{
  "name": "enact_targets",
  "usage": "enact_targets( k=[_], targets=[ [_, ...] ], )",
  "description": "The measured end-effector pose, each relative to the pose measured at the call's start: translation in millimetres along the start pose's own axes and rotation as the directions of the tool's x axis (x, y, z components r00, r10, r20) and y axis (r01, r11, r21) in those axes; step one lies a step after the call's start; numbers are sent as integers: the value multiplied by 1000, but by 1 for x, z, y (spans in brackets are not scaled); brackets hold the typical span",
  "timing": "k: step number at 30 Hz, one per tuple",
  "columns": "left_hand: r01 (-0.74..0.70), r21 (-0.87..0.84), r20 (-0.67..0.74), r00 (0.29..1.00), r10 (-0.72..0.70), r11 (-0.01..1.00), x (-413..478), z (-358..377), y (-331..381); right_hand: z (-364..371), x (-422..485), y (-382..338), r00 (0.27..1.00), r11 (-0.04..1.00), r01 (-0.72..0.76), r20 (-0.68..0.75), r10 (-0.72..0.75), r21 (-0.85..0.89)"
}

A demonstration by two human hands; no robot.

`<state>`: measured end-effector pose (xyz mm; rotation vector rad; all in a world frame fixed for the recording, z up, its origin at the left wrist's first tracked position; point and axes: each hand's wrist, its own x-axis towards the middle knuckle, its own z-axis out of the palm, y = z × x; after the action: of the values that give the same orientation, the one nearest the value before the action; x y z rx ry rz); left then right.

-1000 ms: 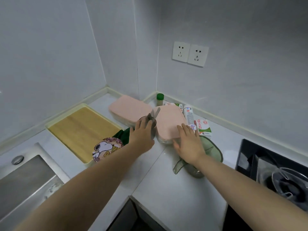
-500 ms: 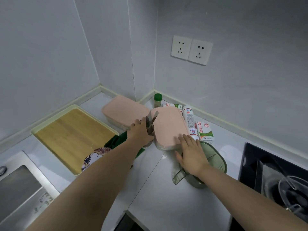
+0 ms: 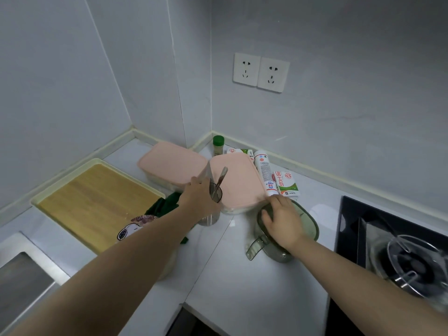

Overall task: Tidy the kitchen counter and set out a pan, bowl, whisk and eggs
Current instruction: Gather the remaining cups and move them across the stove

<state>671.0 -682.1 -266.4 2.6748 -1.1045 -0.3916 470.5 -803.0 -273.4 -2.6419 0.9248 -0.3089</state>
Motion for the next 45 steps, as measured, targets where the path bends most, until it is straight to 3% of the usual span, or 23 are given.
enact_targets(
  k=[5,8,11,13,15,17,19,22,23,25,29,37,40,45],
  targets=[
    [-41,104,49,998,36,994,-15,9,0,-5,-15,2,980,980,-112,-146,136,163],
    [-61,102,47,997,56,993,-26,15,1,-6,-32,-2,963,941,-181,-142,229,287],
    [-64,103,23,998,62,993,-38,17,3,-1,-51,-7,954,888,-268,-27,299,373],
    [-73,75,14,997,73,995,-44,18,3,5,-63,-7,931,882,-363,93,352,301],
    [-91,49,11,996,90,995,-50,20,2,12,-72,-5,878,877,-454,246,411,156],
    [-99,40,9,995,98,994,-56,22,3,19,-79,-4,809,830,-535,378,449,159],
    [-107,39,15,994,106,993,-62,24,4,25,-83,-5,756,678,-633,488,437,374],
    [-110,23,30,994,109,994,-69,26,5,30,-85,-15,652,156,-743,651,388,651],
    [-110,18,33,993,109,994,-71,26,6,32,-83,-17,641,37,-734,674,368,678],
    [-113,13,34,993,113,993,-76,27,8,39,-78,-22,632,-108,-703,687,360,703],
    [-122,7,35,992,121,993,-81,28,9,42,-70,-36,611,-245,-643,679,407,725],
    [-166,7,29,986,166,986,-87,29,7,43,-78,-34,560,-342,-536,628,540,772],
    [-204,-13,17,979,205,979,-89,31,8,42,-87,-20,556,-260,-545,575,600,797],
    [-259,-35,6,966,259,965,-92,34,19,28,-99,4,573,-232,-547,562,597,804]
  ],
)
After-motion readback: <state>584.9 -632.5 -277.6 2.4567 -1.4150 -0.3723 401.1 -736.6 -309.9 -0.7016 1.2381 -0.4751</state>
